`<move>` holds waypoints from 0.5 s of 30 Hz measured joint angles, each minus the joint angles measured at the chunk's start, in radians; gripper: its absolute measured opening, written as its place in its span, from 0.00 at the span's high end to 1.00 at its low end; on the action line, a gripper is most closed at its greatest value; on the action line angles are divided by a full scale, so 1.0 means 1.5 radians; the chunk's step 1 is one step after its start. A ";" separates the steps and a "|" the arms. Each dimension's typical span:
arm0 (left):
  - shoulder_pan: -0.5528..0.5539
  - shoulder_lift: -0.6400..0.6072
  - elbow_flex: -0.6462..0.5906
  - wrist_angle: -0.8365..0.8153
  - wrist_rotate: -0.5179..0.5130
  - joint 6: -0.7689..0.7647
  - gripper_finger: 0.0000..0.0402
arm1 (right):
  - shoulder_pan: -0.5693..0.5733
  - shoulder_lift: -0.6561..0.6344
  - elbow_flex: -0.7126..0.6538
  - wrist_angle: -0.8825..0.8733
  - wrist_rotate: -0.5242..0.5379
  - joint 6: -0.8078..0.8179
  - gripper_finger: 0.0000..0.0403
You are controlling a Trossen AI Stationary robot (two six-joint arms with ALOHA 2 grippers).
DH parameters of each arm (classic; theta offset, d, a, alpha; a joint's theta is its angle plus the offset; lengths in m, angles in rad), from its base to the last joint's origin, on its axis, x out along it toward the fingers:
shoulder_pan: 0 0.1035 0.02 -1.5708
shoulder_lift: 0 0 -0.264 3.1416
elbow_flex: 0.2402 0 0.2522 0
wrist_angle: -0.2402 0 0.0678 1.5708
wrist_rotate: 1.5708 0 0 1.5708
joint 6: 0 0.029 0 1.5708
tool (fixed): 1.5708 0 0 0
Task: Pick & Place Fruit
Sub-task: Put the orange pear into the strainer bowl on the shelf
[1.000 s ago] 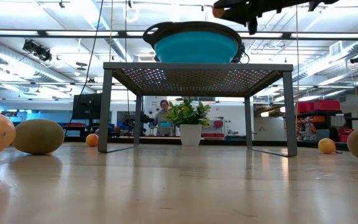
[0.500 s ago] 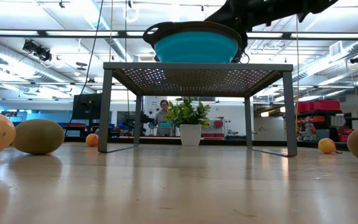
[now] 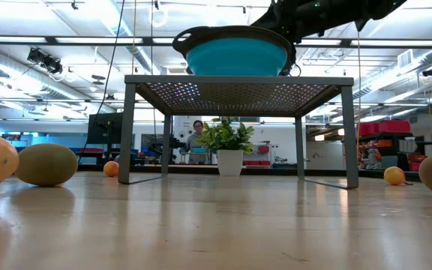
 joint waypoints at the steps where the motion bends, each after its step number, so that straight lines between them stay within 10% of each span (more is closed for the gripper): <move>1: 0.000 0.000 0.000 0.000 0.000 0.002 1.00 | 0.000 0.000 0.000 0.000 0.000 0.000 0.63; 15: 0.000 0.000 0.000 0.000 0.000 0.003 1.00 | 0.000 0.000 0.000 0.000 0.000 -0.003 0.63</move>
